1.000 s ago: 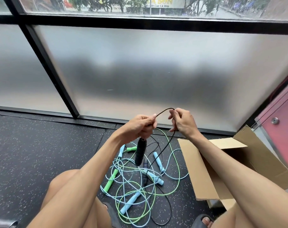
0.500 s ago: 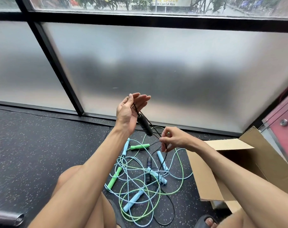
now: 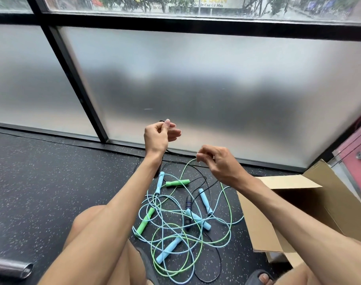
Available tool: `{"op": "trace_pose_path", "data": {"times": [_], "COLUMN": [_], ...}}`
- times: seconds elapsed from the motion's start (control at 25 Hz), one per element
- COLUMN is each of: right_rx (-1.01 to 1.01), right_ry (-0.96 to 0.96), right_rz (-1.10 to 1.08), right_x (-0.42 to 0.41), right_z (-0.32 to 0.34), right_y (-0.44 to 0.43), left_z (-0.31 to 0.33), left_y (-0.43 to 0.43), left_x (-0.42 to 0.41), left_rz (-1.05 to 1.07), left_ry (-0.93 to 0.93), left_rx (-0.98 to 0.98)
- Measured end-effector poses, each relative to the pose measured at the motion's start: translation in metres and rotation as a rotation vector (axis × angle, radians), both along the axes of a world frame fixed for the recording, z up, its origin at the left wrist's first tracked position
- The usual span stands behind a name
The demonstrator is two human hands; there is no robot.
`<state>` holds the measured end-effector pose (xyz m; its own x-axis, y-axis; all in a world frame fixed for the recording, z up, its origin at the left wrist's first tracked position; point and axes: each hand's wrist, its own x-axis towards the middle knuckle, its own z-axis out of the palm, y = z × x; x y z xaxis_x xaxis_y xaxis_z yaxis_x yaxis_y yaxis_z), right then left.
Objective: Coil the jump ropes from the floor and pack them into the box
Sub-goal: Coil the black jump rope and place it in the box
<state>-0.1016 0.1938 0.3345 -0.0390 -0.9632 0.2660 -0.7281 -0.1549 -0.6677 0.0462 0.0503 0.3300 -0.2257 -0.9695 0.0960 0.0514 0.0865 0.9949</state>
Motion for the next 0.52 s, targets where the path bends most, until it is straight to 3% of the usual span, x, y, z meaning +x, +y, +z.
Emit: {"op": "trace_pose_path", "data": {"times": [0.16,0.28,0.52], "right_rx": [-0.184,-0.227,-0.223], "right_ry": [0.029,0.004,-0.131], "right_rz": [-0.111,-0.188,-0.307], "right_x": [-0.005,-0.011,-0.03], "right_z": [0.006,0.009,0.007], "right_y": [0.0,0.0,-0.002], "left_z": [0.002,0.002,0.007], "left_y": [0.014,0.028,0.034], "left_x": [-0.007,-0.013,-0.016], "left_rz": [-0.405,-0.69,-0.905], "left_ry": [-0.262,-0.357,-0.175], "left_rx": [0.017,0.085,0.258]}}
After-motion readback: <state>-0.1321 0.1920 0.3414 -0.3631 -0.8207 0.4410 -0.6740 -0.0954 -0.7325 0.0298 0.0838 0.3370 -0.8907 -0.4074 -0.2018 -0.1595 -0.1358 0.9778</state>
